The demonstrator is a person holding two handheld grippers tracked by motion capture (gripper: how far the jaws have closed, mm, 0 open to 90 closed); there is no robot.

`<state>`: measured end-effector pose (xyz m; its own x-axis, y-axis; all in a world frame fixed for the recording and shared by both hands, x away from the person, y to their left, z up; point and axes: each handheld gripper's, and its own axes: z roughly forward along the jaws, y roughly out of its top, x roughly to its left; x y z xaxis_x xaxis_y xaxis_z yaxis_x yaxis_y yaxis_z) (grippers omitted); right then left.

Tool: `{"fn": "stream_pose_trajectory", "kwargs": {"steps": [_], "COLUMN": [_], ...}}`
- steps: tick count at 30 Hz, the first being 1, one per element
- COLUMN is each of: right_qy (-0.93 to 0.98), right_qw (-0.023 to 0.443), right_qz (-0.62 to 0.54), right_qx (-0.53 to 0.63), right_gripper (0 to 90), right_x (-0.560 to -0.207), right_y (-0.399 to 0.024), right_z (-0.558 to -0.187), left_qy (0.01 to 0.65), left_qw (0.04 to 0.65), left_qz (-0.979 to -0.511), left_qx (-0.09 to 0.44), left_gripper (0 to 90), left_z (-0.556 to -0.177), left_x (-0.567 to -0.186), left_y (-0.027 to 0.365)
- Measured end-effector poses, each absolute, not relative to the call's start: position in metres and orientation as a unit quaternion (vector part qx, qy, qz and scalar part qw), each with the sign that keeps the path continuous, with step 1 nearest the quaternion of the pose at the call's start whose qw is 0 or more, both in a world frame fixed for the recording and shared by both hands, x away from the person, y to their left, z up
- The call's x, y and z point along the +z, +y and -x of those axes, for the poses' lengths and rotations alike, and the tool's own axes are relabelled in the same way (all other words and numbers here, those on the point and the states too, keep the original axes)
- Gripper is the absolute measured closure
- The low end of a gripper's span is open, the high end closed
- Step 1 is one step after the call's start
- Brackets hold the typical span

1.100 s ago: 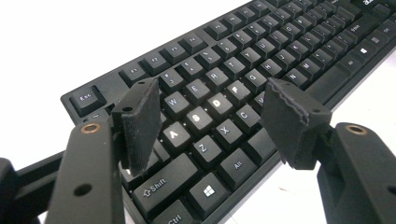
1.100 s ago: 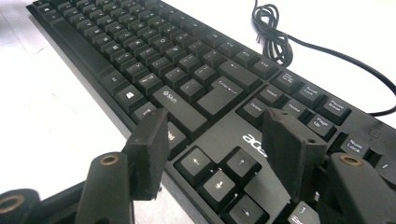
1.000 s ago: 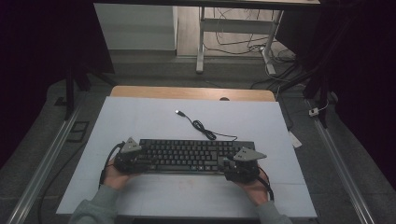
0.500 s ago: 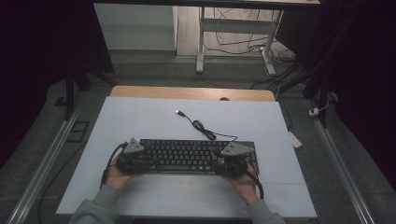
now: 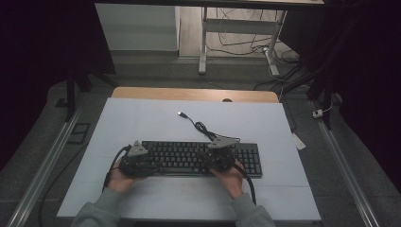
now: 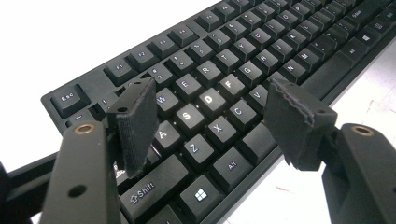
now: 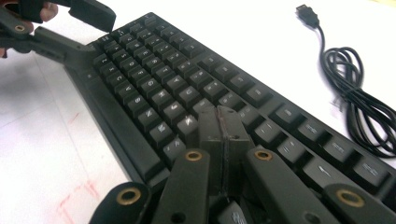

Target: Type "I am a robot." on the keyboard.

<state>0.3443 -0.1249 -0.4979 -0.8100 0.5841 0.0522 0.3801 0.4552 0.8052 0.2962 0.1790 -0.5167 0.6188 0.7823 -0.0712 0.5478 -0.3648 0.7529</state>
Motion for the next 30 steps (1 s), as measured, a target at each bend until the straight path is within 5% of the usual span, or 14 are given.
{"fn": "stream_pose_trajectory", "kwargs": {"steps": [30], "right_qy": [0.862], "right_qw": [0.122], "right_qz": [-0.300], "right_qx": [0.390], "right_gripper": [89.5], "right_x": [-0.512], "right_y": [-0.093], "right_z": [-0.368], "left_qy": [0.408], "left_qw": [0.380], "left_qz": [-0.817], "left_qx": [0.147], "left_gripper": [34.2], "left_z": [-0.297], "left_x": [-0.521], "left_y": [0.177]}}
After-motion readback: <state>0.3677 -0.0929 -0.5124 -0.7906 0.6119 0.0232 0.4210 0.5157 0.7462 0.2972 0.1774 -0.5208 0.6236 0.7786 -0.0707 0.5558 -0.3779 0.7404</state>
